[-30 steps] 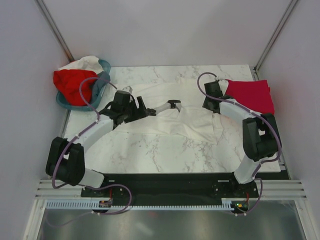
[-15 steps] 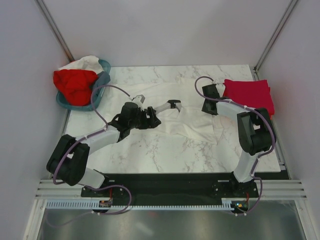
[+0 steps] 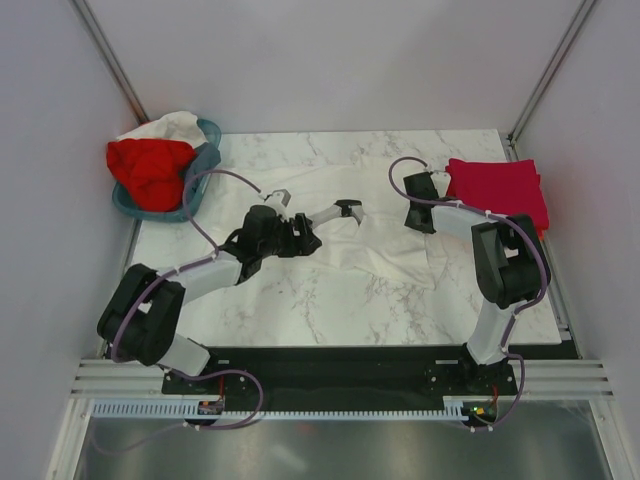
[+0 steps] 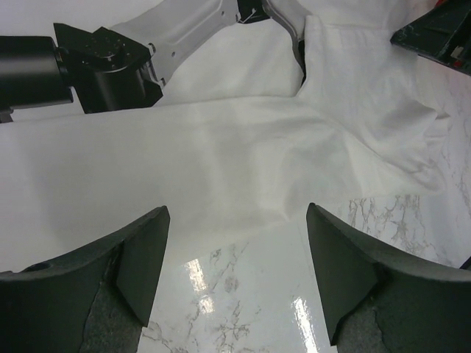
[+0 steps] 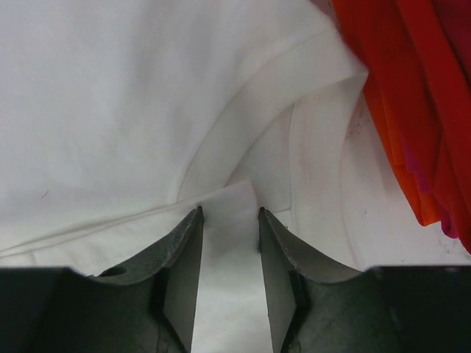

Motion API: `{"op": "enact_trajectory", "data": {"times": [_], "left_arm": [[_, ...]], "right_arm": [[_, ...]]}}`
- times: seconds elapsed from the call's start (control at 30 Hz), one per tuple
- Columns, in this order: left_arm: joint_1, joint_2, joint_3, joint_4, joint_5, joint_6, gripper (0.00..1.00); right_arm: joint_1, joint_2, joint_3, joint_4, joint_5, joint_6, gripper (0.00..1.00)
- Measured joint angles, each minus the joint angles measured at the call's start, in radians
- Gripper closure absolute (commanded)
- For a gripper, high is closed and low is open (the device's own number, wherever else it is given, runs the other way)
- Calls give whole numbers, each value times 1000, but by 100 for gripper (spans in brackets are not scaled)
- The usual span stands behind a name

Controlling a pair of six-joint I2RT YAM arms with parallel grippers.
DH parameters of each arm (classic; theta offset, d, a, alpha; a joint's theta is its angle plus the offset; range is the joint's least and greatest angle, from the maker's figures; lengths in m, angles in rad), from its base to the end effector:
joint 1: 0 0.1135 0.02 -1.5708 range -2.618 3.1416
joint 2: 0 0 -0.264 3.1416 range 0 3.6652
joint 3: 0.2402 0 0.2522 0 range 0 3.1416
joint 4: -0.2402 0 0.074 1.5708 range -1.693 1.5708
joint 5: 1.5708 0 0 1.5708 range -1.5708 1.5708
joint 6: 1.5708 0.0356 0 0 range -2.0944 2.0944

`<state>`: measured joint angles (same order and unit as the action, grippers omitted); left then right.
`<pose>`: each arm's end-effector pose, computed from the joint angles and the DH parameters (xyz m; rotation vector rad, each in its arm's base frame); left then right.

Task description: Fold and stack the t-shirts

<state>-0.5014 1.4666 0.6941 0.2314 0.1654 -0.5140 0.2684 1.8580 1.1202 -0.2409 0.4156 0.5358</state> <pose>0.2632 -0.1510 0.1919 0.0893 2.2012 -0.7647 0.3662 0.0858 0.1579 0.4800 2.3935 -0.1819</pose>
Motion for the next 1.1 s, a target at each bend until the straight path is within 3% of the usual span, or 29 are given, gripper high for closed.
{"op": "enact_trajectory", "data": {"times": [0.23,0.37,0.5,1.1], "left_arm": [[0,46,8,-5,21,0,19],[0,63,22,-6,26,1,20],[0,103,48,-24,24,1,21],[0,241,170,-154,-24,0,22]], "right_arm": [[0,0,-1,1,15,3,84],[0,0,0,0,31,3,86],[0,0,2,0,41,-10,97],[0,0,114,-3,15,-77,98]]}}
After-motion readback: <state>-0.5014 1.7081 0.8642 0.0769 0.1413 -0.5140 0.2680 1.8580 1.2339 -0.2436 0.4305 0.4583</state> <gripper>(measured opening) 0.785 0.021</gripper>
